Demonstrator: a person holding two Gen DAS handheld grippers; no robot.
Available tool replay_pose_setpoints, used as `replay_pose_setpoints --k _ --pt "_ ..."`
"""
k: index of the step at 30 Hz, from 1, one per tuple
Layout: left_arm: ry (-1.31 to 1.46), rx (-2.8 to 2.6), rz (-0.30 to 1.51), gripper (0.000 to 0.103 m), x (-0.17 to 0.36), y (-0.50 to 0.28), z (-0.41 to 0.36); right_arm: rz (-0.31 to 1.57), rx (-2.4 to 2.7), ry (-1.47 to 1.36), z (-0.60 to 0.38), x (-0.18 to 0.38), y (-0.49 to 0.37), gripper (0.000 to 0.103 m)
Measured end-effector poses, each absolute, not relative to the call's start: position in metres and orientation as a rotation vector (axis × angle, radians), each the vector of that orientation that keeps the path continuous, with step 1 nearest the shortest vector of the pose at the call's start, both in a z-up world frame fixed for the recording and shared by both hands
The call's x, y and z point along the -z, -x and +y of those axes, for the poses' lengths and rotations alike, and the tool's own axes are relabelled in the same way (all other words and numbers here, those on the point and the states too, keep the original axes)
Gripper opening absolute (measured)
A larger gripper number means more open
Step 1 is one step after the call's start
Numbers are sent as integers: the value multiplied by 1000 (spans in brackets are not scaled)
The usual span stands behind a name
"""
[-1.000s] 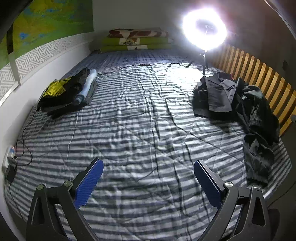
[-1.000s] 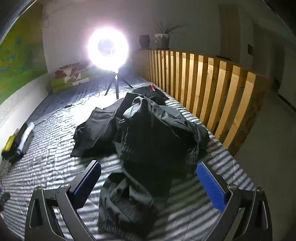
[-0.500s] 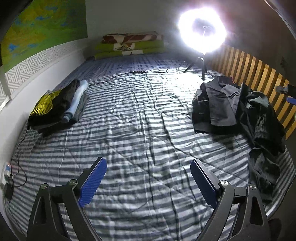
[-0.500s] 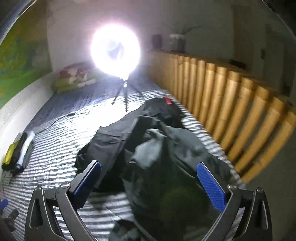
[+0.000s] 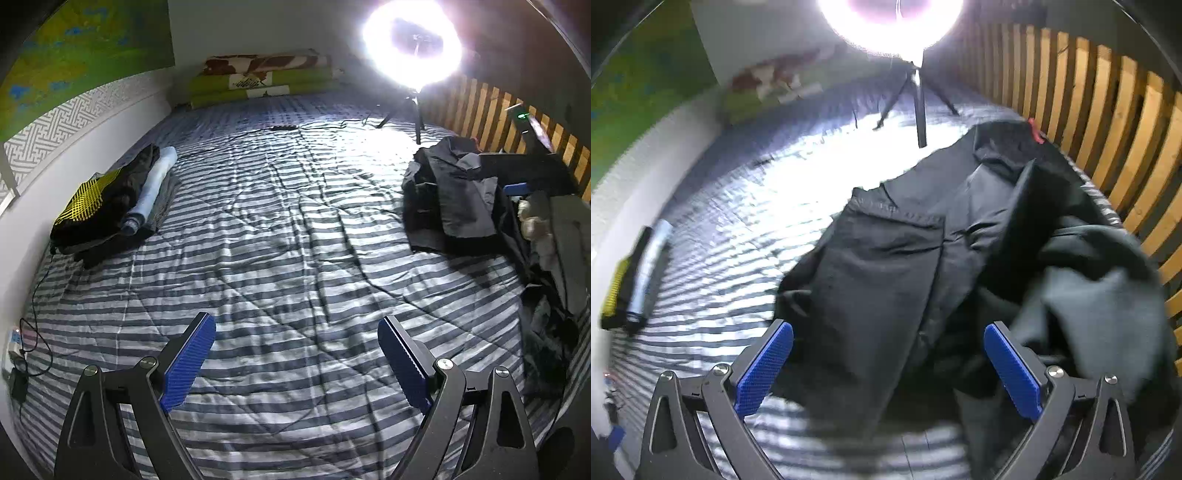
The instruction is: Fold large clothes
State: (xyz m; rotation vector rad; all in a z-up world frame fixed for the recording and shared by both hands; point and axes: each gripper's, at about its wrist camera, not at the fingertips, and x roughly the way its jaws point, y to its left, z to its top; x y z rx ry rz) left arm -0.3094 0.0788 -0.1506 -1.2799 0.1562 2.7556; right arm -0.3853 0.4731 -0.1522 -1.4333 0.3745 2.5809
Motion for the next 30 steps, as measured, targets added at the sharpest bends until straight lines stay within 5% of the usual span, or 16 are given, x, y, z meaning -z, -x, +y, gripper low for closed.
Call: replay_pose_setpoints --k 9,11,13,15,18,30 --pt "1314 -2787 159 92 155 313 54 435 -2440 1584 485 208 414 101" --pt "1317 -2795 158 90 155 312 48 529 -2465 1603 489 210 408 78" --pt "1321 -2802 153 87 153 312 44 570 -2457 1631 490 209 405 21" --pt "1320 -2807 139 85 151 310 40 543 -2471 1600 489 199 397 10" --pt "1303 -2825 142 84 143 303 36 469 -2526 1528 479 175 379 3" --pt "1211 -2945 102 78 88 257 -8 286 -2931 1452 337 87 261 3"
